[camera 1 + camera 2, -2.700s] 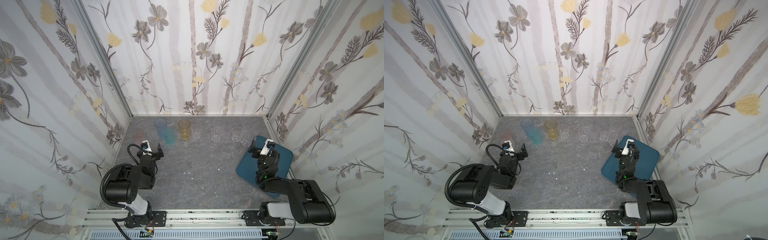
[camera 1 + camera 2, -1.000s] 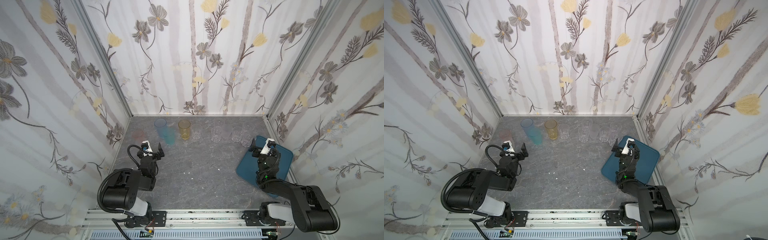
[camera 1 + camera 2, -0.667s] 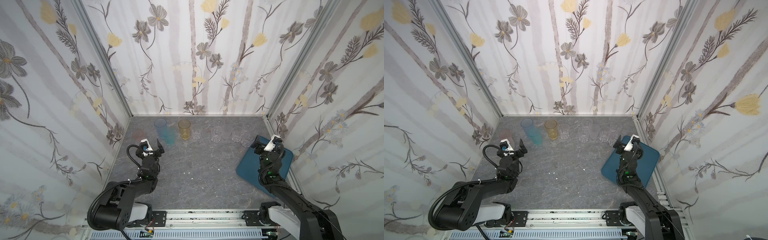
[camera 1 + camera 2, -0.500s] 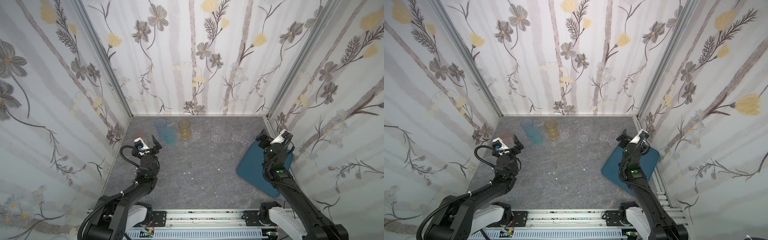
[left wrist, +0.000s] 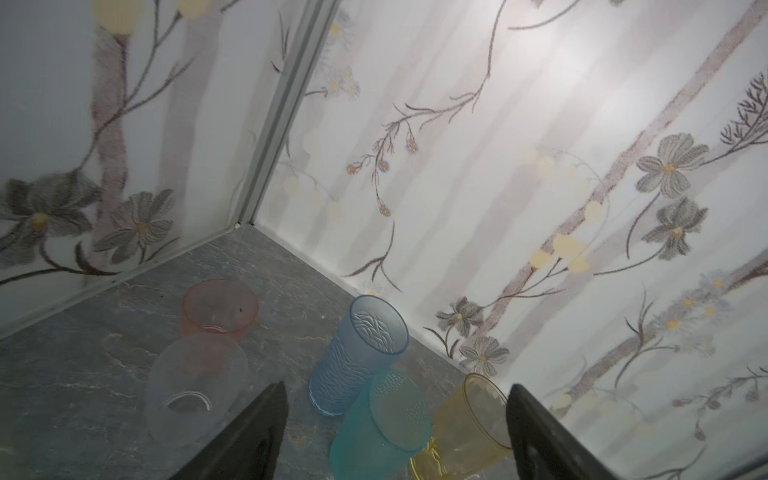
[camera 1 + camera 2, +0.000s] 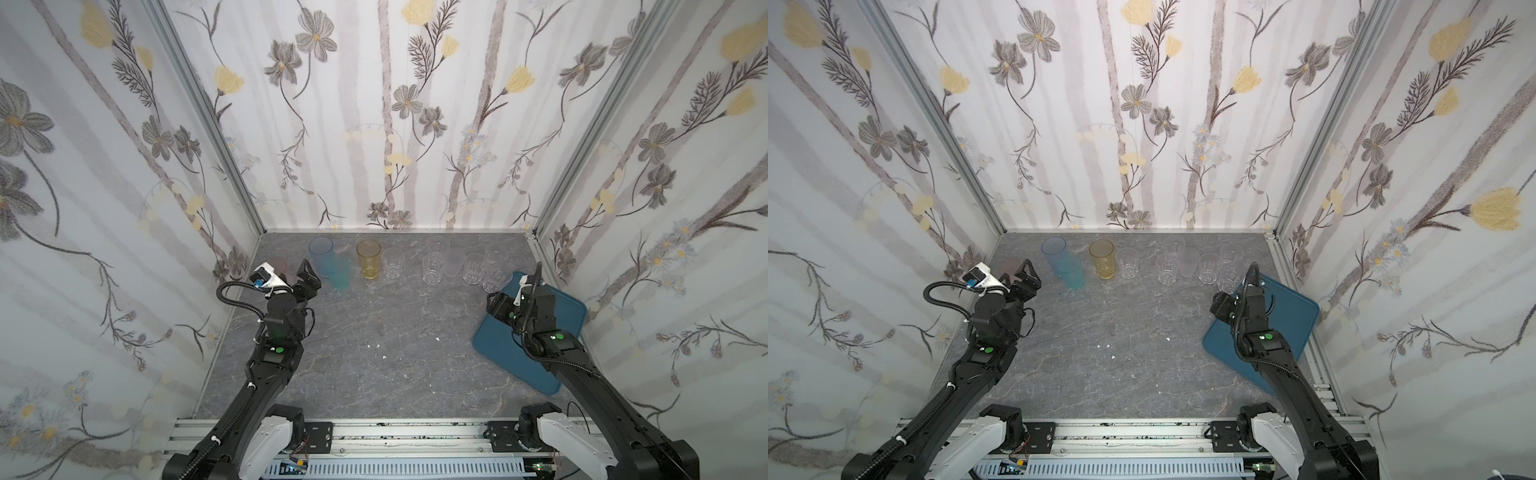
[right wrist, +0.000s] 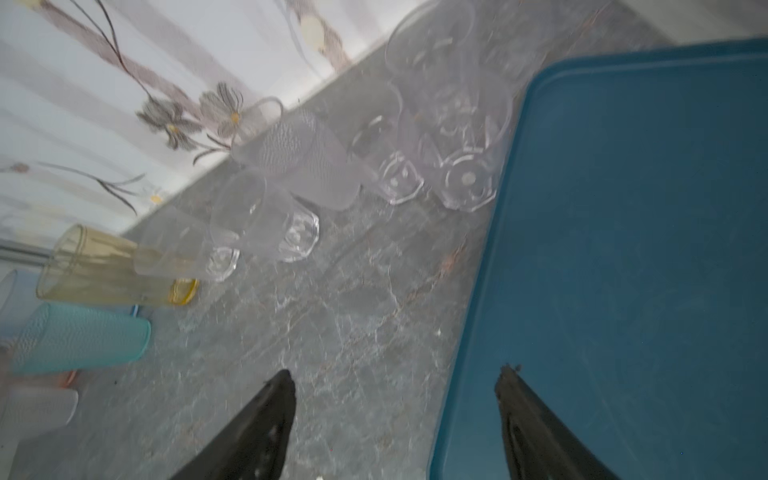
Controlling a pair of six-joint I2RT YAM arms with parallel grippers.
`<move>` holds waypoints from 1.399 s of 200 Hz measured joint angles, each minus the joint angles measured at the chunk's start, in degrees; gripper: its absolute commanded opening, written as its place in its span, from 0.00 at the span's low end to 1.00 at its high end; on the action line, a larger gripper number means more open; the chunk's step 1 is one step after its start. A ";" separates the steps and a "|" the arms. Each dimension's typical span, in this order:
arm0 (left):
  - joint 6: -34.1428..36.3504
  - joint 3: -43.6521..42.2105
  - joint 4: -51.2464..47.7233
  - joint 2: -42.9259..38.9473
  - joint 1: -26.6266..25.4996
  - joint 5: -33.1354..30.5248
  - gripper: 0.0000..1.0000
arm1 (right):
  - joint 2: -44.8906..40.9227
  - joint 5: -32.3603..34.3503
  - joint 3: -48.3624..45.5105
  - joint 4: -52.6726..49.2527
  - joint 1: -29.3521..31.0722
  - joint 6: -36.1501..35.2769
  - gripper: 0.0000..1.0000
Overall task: Place the glasses into the tray
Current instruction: 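Drag the teal tray toward table centre with right gripper while left arm reaches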
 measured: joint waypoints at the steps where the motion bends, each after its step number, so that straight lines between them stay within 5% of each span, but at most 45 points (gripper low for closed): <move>1: -0.15 0.39 -0.50 0.33 -0.24 0.26 0.85 | 0.09 0.02 -0.02 -0.17 0.15 0.13 0.77; 45: -0.57 3.85 -9.55 4.96 -9.64 3.56 0.89 | 6.16 0.66 -0.61 -5.60 6.03 2.40 0.82; 127: -1.86 5.53 -12.50 12.13 -23.41 -0.13 0.92 | 16.57 -1.20 -1.57 -4.52 9.75 3.48 0.82; 204: -2.19 4.39 -12.85 11.30 -24.70 -3.58 0.93 | 24.65 -4.87 1.84 0.46 21.35 7.32 0.80; 280: -1.77 3.52 -12.87 8.15 -24.74 -4.87 0.96 | 32.48 -16.96 15.21 6.86 29.86 12.59 0.77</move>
